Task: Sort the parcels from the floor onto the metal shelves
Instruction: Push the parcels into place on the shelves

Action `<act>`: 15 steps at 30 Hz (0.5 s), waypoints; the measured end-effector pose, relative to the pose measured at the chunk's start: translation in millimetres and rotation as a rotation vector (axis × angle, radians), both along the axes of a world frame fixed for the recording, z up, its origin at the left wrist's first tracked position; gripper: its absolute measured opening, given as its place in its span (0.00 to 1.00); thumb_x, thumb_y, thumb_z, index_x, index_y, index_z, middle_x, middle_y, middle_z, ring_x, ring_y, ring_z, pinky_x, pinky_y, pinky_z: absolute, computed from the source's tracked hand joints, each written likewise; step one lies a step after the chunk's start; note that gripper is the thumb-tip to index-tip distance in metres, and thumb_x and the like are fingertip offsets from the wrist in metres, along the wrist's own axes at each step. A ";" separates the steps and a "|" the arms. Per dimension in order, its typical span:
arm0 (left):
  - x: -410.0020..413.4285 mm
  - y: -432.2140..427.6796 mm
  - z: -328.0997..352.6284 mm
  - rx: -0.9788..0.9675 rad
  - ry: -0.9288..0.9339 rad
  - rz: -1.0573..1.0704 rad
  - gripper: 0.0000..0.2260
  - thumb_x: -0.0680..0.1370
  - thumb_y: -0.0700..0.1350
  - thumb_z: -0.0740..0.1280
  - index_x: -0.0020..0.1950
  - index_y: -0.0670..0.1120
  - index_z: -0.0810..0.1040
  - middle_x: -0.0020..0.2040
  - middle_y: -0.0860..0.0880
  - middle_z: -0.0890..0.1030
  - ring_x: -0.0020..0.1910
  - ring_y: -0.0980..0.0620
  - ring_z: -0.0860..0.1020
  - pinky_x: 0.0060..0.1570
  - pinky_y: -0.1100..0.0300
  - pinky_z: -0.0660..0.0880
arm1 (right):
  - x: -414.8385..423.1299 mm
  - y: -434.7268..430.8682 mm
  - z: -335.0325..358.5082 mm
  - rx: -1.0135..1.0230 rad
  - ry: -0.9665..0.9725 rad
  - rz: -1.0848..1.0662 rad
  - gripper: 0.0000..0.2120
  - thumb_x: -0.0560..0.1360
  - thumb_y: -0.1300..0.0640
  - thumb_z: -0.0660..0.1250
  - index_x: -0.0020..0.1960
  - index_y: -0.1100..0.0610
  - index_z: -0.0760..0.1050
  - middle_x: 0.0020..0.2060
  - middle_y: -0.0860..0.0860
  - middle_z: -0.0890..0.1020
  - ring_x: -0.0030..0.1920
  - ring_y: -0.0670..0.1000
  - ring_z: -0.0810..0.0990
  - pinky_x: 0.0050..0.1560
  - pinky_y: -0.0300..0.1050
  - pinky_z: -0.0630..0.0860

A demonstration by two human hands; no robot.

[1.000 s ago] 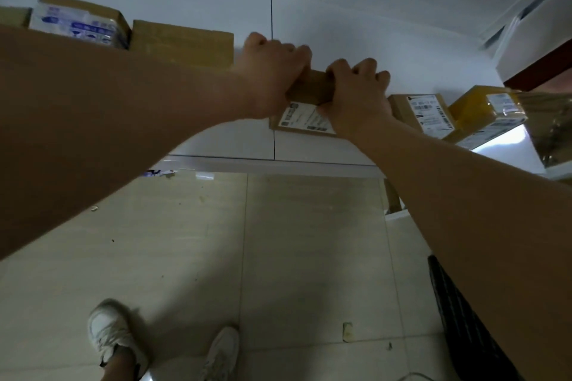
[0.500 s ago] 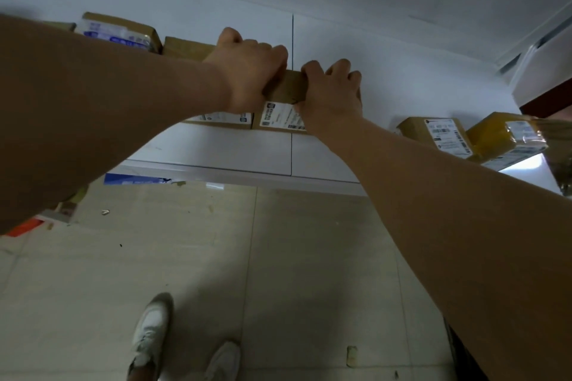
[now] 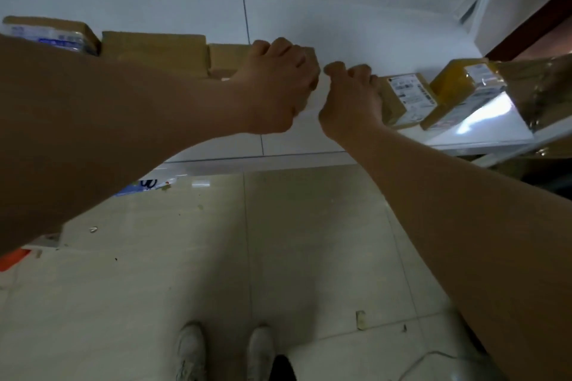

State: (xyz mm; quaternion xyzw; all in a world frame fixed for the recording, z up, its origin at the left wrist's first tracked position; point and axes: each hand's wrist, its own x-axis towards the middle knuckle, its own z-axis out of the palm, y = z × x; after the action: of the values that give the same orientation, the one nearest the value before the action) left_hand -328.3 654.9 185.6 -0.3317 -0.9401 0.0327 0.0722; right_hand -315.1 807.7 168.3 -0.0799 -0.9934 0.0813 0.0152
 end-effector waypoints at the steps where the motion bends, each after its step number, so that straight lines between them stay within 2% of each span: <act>1: 1.2 10.6 -4.6 0.028 -0.013 -0.018 0.23 0.75 0.51 0.67 0.69 0.49 0.68 0.68 0.46 0.69 0.69 0.43 0.65 0.63 0.47 0.63 | 1.2 14.8 -2.1 0.009 0.000 -0.039 0.26 0.77 0.64 0.63 0.73 0.50 0.64 0.68 0.60 0.66 0.68 0.61 0.66 0.64 0.56 0.70; 5: 3.8 53.3 -19.6 0.087 -0.146 -0.085 0.23 0.76 0.48 0.69 0.69 0.49 0.69 0.71 0.46 0.68 0.73 0.43 0.60 0.68 0.44 0.60 | -0.3 69.3 -7.7 0.041 -0.021 -0.152 0.25 0.76 0.61 0.70 0.71 0.52 0.67 0.69 0.61 0.67 0.70 0.62 0.66 0.67 0.59 0.68; 8: 0.0 80.2 -25.9 0.075 -0.144 -0.126 0.24 0.76 0.45 0.68 0.72 0.49 0.68 0.71 0.47 0.69 0.74 0.45 0.59 0.69 0.44 0.58 | -9.5 104.2 -8.6 0.039 -0.109 -0.187 0.32 0.73 0.56 0.74 0.74 0.53 0.66 0.71 0.62 0.66 0.72 0.64 0.65 0.71 0.63 0.65; 12: -14.0 100.5 -26.9 0.033 -0.056 -0.087 0.23 0.76 0.42 0.66 0.71 0.48 0.69 0.69 0.47 0.72 0.73 0.44 0.60 0.68 0.44 0.61 | -17.3 124.0 -19.7 -0.020 -0.134 -0.225 0.23 0.79 0.55 0.64 0.73 0.49 0.65 0.72 0.62 0.65 0.71 0.65 0.65 0.71 0.66 0.63; 15: -29.7 102.9 -20.9 -0.013 0.036 -0.023 0.21 0.75 0.41 0.65 0.69 0.49 0.71 0.67 0.48 0.74 0.72 0.45 0.62 0.66 0.45 0.62 | -18.0 113.0 -27.8 -0.080 -0.069 -0.249 0.20 0.81 0.49 0.61 0.72 0.47 0.66 0.73 0.61 0.62 0.72 0.66 0.62 0.71 0.66 0.62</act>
State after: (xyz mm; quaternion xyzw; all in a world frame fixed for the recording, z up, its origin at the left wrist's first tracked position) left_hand -358.0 757.8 164.6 -0.3422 -0.9345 0.0439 0.0876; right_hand -333.1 920.7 140.6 -0.2059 -0.9717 0.1154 -0.0125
